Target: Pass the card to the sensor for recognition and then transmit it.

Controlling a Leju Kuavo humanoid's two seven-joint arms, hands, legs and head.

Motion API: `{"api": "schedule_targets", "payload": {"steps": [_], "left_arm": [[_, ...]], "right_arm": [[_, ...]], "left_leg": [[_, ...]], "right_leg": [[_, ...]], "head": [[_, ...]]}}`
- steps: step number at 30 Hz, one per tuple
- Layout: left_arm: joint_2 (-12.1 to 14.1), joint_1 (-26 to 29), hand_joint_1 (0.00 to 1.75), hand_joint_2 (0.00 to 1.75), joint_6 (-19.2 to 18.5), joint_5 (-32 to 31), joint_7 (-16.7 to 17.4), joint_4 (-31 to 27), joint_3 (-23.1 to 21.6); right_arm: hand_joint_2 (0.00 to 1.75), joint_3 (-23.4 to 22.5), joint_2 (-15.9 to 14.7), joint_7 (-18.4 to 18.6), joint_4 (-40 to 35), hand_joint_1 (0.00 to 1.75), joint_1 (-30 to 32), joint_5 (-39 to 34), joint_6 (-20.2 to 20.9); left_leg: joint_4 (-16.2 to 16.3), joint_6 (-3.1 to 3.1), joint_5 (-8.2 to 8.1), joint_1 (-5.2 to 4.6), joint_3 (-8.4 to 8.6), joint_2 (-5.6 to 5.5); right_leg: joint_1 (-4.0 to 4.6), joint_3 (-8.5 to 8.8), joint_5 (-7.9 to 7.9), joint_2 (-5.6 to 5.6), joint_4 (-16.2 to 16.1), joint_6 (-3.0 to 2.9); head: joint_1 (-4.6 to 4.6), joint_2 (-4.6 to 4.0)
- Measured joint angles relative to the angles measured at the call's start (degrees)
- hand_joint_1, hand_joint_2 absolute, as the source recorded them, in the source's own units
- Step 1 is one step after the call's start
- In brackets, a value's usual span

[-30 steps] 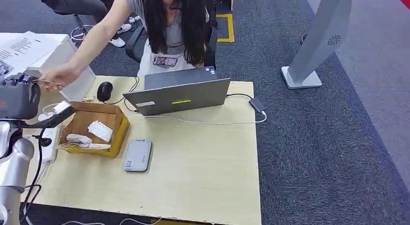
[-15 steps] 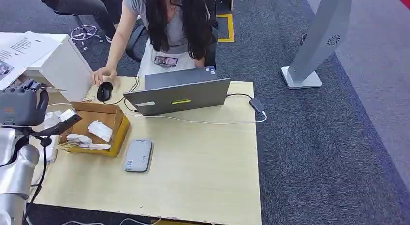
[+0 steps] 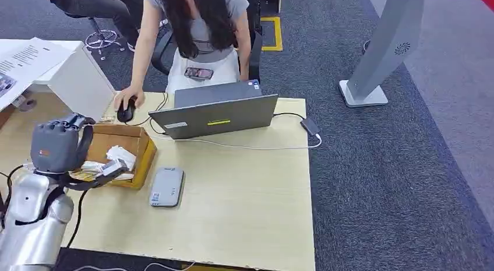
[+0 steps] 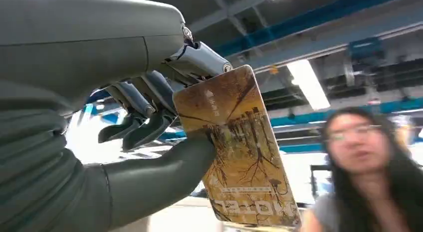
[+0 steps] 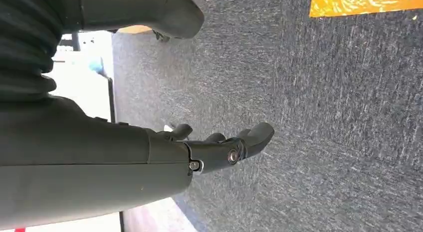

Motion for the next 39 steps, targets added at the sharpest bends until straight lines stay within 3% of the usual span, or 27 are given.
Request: {"api": "schedule_targets", "payload": {"steps": [4, 9, 16, 28, 32, 39], "left_arm": [[-2.09, 1.82, 1.75, 1.75, -1.09, -2.92, 3.70, -2.39, -4.81], [-3.38, 2.07, 1.75, 1.75, -1.45, -3.22, 4.38, -2.33, -7.27], [-5.41, 0.86, 1.75, 1.75, -4.83, -5.54, 7.33, 3.74, -10.41], [-7.68, -0.62, 1.75, 1.75, -10.53, -7.40, 11.96, 12.51, -12.90], [-8.01, -1.02, 1.75, 1.75, -14.36, -6.72, 12.71, 14.31, -13.23], [-8.25, -1.26, 1.75, 1.75, -15.10, -6.41, 12.77, 15.58, -13.89]], "right_arm": [[1.75, -0.07, 0.02, -0.18, 0.00, 0.00, -0.02, 0.41, -0.05], [1.75, -0.11, 0.02, -0.35, 0.00, 0.00, -0.01, 0.79, -0.02], [1.75, -0.68, 0.02, -0.48, 0.00, 0.00, -0.05, 1.57, 0.13], [1.75, -1.44, 0.04, 0.13, 0.00, 0.00, -0.02, 2.08, 0.22], [1.75, -1.64, 0.04, 0.39, 0.00, 0.00, -0.02, 2.32, 0.26], [1.75, -2.12, 0.04, 0.55, 0.00, 0.00, -0.01, 2.47, 0.30]], "left_leg": [[0.02, 0.05, -0.04, 0.00, -0.04, -0.01], [0.04, 0.06, -0.04, 0.00, -0.02, -0.01], [0.04, 0.06, -0.03, 0.01, -0.01, -0.01], [0.04, 0.09, -0.05, 0.00, -0.03, 0.00], [0.04, 0.09, -0.05, 0.01, -0.03, -0.01], [0.04, 0.09, -0.05, 0.00, -0.03, -0.01]], "right_leg": [[0.00, 0.01, 0.00, -0.01, 0.00, 0.01], [0.00, 0.00, 0.02, -0.01, 0.00, 0.03], [0.00, 0.01, 0.02, -0.01, 0.01, 0.04], [0.00, 0.00, 0.02, -0.01, 0.00, 0.04], [0.00, 0.00, 0.02, -0.01, 0.00, 0.04], [0.00, 0.00, 0.02, -0.01, 0.00, 0.04]], "head": [[-0.02, 0.00], [-0.02, 0.00], [0.00, 0.00], [-0.02, 0.00], [-0.02, 0.00], [-0.02, 0.00]]}}
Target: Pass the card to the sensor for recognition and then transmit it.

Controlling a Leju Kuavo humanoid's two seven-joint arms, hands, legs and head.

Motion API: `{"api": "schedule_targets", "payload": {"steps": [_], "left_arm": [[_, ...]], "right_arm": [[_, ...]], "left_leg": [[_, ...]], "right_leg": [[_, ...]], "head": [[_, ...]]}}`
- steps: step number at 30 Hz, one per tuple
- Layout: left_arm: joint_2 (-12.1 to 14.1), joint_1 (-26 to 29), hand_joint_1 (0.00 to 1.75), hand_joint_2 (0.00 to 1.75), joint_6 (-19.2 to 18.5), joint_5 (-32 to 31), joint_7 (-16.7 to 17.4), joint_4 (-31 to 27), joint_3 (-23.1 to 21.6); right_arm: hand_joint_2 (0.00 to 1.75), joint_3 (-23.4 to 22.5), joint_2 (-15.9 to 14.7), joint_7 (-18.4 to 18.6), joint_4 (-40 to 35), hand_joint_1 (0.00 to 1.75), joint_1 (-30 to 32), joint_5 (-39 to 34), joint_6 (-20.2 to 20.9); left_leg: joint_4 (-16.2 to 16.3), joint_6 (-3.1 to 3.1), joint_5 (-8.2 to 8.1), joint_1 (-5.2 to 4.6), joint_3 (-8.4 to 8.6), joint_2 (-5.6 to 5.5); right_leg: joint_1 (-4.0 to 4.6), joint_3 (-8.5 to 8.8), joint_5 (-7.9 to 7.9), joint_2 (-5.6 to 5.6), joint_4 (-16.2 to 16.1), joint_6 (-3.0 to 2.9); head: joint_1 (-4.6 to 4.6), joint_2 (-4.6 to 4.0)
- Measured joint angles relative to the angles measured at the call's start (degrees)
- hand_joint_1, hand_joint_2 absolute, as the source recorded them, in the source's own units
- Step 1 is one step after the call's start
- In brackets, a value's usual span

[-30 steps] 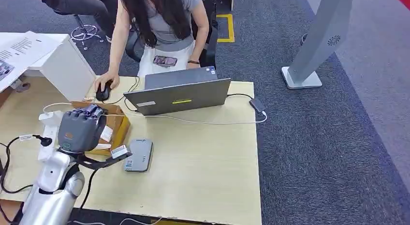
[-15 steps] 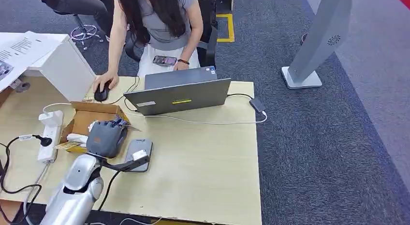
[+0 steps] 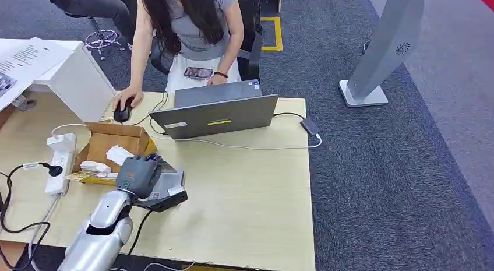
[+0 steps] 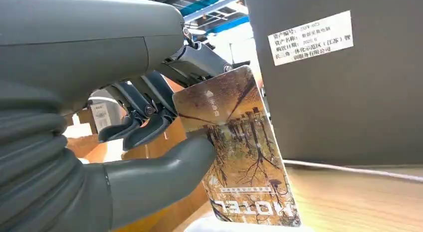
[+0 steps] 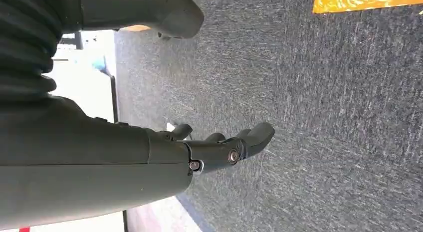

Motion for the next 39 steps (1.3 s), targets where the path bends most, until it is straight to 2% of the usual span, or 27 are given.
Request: {"api": "schedule_targets", "payload": {"steps": [6, 13, 19, 24, 31, 39], "left_arm": [[-0.02, -0.09, 1.75, 1.75, -0.07, 0.00, 0.00, 0.68, -0.02], [-0.02, -0.73, 1.75, 1.75, -2.28, 0.11, 1.03, 1.22, -0.13], [0.00, -0.75, 1.75, 1.75, 1.44, 0.30, 1.01, 1.14, -0.15], [0.57, -1.93, 1.75, 1.75, 1.95, 2.03, 0.81, -0.48, -0.15], [3.22, -5.42, 1.75, 1.75, 6.89, 6.32, -1.53, -7.90, 0.83], [3.43, -5.72, 1.75, 1.75, 7.08, 6.45, -1.66, -8.47, 1.01]], "right_arm": [[1.75, -0.26, 0.00, 0.09, 0.00, 0.00, -0.01, 0.00, 0.00], [1.75, -0.46, 0.00, 0.17, 0.00, 0.00, 0.00, 0.24, 0.09], [1.75, -0.74, 0.00, 0.50, 0.00, 0.00, 0.01, 0.55, -0.02], [1.75, -1.05, 0.00, 0.46, 0.02, 0.00, 0.01, 0.90, -0.02], [1.75, -1.66, 0.00, 0.22, 0.02, 0.00, 0.03, 1.86, 0.02], [1.75, -1.66, 0.00, 0.20, 0.02, 0.00, 0.03, 1.95, 0.04]], "left_leg": [[0.00, 0.00, 0.00, 0.00, 0.00, 0.00], [0.00, 0.00, 0.00, 0.00, 0.02, 0.00], [0.00, 0.00, 0.00, 0.00, 0.03, 0.00], [0.00, 0.00, 0.00, 0.00, 0.01, -0.01], [0.00, 0.00, 0.01, 0.01, 0.01, -0.03], [0.00, -0.01, 0.01, 0.01, 0.01, -0.03]], "right_leg": [[0.00, 0.00, 0.00, 0.00, 0.00, 0.00], [0.00, 0.03, 0.00, -0.02, 0.00, 0.00], [0.00, 0.03, 0.00, -0.01, 0.00, 0.00], [0.00, 0.02, 0.00, -0.02, 0.01, 0.00], [0.01, 0.02, 0.00, -0.01, 0.02, 0.00], [0.01, 0.03, 0.00, -0.01, 0.02, 0.00]], "head": [[0.00, 0.00], [0.00, 0.00], [0.00, 0.00], [0.02, 0.00], [0.00, 0.00], [0.00, 0.00]]}}
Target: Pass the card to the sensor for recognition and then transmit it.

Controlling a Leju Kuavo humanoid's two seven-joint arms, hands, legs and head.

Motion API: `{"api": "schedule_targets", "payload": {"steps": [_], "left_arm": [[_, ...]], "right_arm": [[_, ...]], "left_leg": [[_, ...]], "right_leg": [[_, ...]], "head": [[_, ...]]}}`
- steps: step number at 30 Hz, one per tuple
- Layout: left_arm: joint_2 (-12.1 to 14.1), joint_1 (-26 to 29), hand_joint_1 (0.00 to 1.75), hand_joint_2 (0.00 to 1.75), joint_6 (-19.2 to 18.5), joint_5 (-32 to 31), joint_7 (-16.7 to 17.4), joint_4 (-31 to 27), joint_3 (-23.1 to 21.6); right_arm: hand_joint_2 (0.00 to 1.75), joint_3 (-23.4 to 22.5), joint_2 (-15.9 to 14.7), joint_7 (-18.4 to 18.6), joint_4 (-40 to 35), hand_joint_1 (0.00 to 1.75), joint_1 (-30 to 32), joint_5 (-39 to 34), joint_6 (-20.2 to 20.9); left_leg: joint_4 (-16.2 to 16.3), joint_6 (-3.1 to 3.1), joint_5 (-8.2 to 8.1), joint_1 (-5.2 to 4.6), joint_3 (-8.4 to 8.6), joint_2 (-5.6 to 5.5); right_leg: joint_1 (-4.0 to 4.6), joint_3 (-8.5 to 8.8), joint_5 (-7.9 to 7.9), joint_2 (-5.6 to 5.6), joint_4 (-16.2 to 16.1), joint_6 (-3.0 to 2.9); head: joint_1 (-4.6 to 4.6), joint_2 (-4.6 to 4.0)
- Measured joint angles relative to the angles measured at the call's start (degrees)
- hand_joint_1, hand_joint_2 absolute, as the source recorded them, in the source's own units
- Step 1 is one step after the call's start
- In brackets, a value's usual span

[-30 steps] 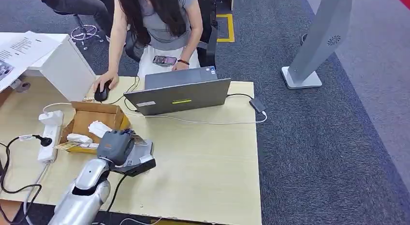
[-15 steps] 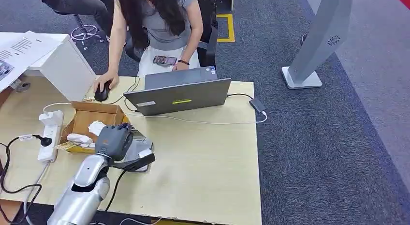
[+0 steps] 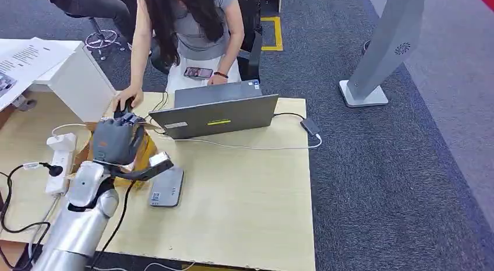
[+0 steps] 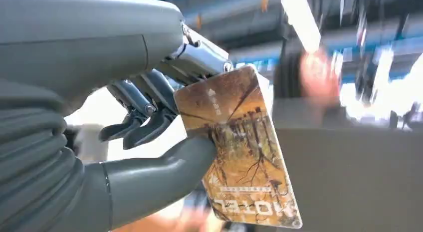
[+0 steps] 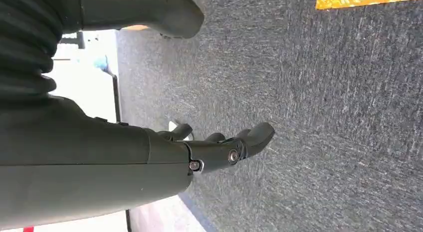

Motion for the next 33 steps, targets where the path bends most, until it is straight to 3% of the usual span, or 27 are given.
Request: {"api": "schedule_targets", "payload": {"steps": [5, 9, 15, 23, 26, 28, 33], "left_arm": [[2.97, -6.24, 1.75, 1.75, -1.27, 0.61, -0.57, -5.68, 2.56], [4.02, -10.03, 1.75, 1.75, -2.21, -0.44, 0.70, -5.37, 2.62], [5.64, -15.88, 1.75, 1.75, -3.44, -1.55, 2.21, -1.53, 3.21], [6.29, -18.24, 1.75, 1.75, -3.39, -3.41, 3.37, 1.87, 3.23], [6.75, -20.13, 1.73, 1.75, -3.19, -4.64, 4.24, 5.13, 3.26], [6.86, -21.46, 1.62, 1.75, -2.91, -4.15, 3.96, 7.81, 3.26], [6.84, -22.19, 1.62, 1.75, -2.30, -3.35, 3.35, 11.33, 3.28]], "right_arm": [[1.75, -0.52, 0.00, -0.68, 0.00, 0.00, -0.01, 1.60, 0.66], [1.75, -0.68, 0.00, -0.90, 0.00, 0.00, -0.06, 2.47, 0.74], [1.75, -1.09, 0.00, -1.07, -0.02, 0.00, -0.06, 3.23, 0.90], [1.75, -1.44, 0.00, -1.29, -0.02, 0.00, -0.08, 3.65, 0.94], [1.75, -1.51, 0.00, -1.51, -0.02, 0.00, -0.11, 4.20, 1.42], [1.75, -1.62, 0.00, -1.53, -0.02, 0.00, -0.12, 4.26, 1.70], [1.75, -1.92, 0.00, -1.40, -0.02, 0.00, -0.12, 4.63, 1.62]], "left_leg": [[0.00, 0.01, 0.04, 0.00, 0.01, -0.01], [0.02, 0.01, 0.04, 0.00, 0.00, -0.01], [0.02, 0.00, 0.05, 0.00, 0.01, -0.02], [0.02, 0.00, 0.05, 0.00, 0.00, -0.02], [0.02, 0.00, 0.05, 0.00, 0.00, -0.03], [0.02, 0.02, 0.07, 0.00, 0.00, -0.02], [0.02, 0.03, 0.08, 0.00, 0.01, -0.02]], "right_leg": [[0.00, 0.01, 0.00, 0.00, 0.01, 0.00], [0.00, 0.01, 0.01, -0.02, 0.01, 0.00], [0.00, 0.01, 0.02, 0.00, 0.02, 0.00], [0.00, 0.01, 0.02, 0.01, 0.01, 0.00], [0.00, 0.01, 0.02, 0.00, 0.01, 0.00], [0.00, 0.01, 0.03, 0.00, 0.01, 0.00], [0.00, 0.01, 0.04, 0.01, 0.02, -0.01]], "head": [[0.00, 0.00], [0.00, 0.00], [0.00, 0.00], [0.02, 0.00], [0.00, 0.00], [0.02, 0.00], [0.02, 0.00]]}}
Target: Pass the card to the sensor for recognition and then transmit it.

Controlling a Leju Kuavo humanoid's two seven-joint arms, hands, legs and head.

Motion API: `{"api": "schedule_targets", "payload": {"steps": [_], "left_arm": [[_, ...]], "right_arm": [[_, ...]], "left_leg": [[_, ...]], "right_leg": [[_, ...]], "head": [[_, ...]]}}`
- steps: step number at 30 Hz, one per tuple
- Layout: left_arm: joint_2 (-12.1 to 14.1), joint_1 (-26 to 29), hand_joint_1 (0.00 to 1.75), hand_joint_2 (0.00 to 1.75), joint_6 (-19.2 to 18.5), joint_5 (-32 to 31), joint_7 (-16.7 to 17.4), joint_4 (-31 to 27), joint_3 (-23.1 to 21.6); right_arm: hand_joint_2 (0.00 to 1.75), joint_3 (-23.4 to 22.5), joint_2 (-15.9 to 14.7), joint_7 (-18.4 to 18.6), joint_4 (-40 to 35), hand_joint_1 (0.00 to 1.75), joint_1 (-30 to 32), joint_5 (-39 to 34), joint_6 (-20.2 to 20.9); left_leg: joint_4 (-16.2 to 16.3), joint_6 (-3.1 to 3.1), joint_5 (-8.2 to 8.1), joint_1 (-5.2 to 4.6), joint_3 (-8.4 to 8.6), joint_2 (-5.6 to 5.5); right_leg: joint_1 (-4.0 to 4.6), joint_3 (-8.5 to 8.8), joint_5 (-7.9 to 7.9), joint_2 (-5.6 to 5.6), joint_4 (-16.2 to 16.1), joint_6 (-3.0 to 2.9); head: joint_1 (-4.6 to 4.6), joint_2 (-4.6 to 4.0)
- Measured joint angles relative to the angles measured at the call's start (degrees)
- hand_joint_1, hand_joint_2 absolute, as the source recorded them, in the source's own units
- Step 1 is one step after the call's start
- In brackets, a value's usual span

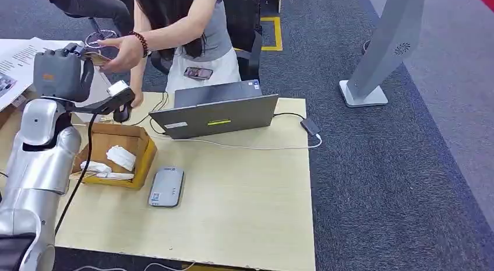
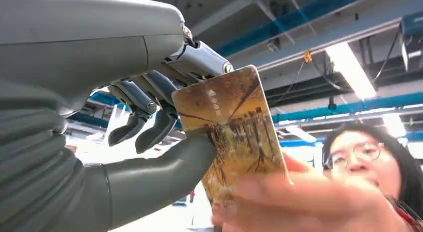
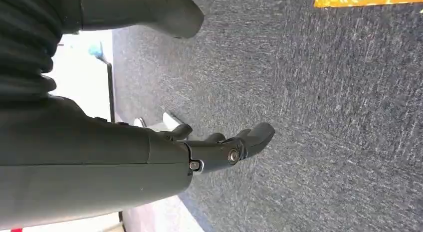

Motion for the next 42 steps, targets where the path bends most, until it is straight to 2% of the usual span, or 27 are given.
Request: {"api": "schedule_targets", "payload": {"steps": [2, 3, 6, 7, 24, 28, 33, 39, 42], "left_arm": [[0.00, -0.07, 1.61, 1.75, 0.04, 0.13, 0.00, 0.65, 0.00], [0.00, -0.07, 1.73, 1.75, 0.04, 0.15, 0.00, 0.94, 0.00], [-0.02, -0.07, 1.75, 1.75, 0.04, 0.24, 0.00, 1.59, 0.00], [-0.02, -0.07, 0.00, 1.75, 0.04, 0.31, 0.00, 1.73, 0.00], [-0.17, 1.36, 0.00, 1.75, 0.02, 1.18, -0.24, 2.12, 0.00], [-0.24, 3.42, 0.00, 1.75, -0.09, 2.49, -1.22, 0.77, 0.00], [-0.72, 9.83, 0.00, 1.75, 0.33, 2.69, -1.79, -6.09, -0.02], [-2.25, 24.80, 0.00, 1.75, 3.58, 2.69, -2.47, -21.52, -0.15], [-2.62, 29.23, 0.00, 1.75, 3.82, 2.75, -2.64, -25.86, -0.20]], "right_arm": [[1.75, -0.09, 0.00, 0.13, 0.00, 0.00, -0.02, 0.13, -0.02], [1.75, -0.13, 0.00, 0.15, 0.00, 0.00, -0.03, 0.22, -0.02], [1.75, -0.17, 0.00, 0.15, 0.00, 0.00, -0.05, 0.24, -0.02], [1.75, -0.18, 0.00, 0.13, 0.00, 0.00, -0.05, 0.26, 0.00], [1.75, -1.05, 0.00, 0.15, 0.00, 0.00, -0.06, 0.59, -0.02], [1.75, -1.38, 0.00, 0.24, 0.00, 0.00, -0.04, 0.85, -0.02], [1.75, -2.36, 0.09, 0.63, 0.00, 0.00, 0.00, 0.83, -0.44], [1.75, -4.35, 0.70, 0.87, 0.02, 0.00, 0.38, 0.02, -1.83], [1.75, -4.90, 0.90, 0.92, 0.02, 0.00, 0.49, 0.02, -1.92]], "left_leg": [[0.00, 0.00, 0.00, 0.00, 0.00, 0.00], [0.00, 0.00, 0.00, 0.00, -0.01, -0.01], [0.00, 0.00, 0.00, 0.00, -0.01, 0.00], [0.00, 0.00, 0.00, 0.00, -0.01, -0.01], [0.00, 0.00, 0.00, 0.00, -0.02, -0.01], [0.00, 0.00, 0.00, 0.00, -0.02, 0.00], [0.00, 0.01, -0.03, -0.02, -0.03, 0.03], [-0.01, 0.07, -0.18, -0.04, -0.02, 0.18], [-0.01, 0.08, -0.18, -0.04, -0.05, 0.08]], "right_leg": [[0.00, 0.00, 0.00, 0.00, 0.00, 0.00], [0.00, 0.00, 0.00, 0.00, 0.00, 0.00], [0.00, 0.00, 0.00, 0.00, 0.00, 0.00], [0.00, 0.00, 0.00, 0.00, 0.00, 0.00], [0.00, 0.00, 0.00, -0.01, 0.00, 0.00], [0.00, 0.00, 0.00, 0.00, -0.01, 0.00], [-0.01, 0.00, -0.02, 0.00, -0.02, 0.02], [-0.02, -0.05, -0.11, 0.16, -0.05, 0.11], [-0.02, -0.04, -0.15, 0.04, -0.05, 0.18]], "head": [[-0.02, 0.00], [-0.02, 0.00], [0.02, 0.00], [-0.04, 0.00], [0.00, 0.00], [0.00, 0.00], [0.00, 0.00], [-0.02, 0.00], [-0.02, 0.00]]}}
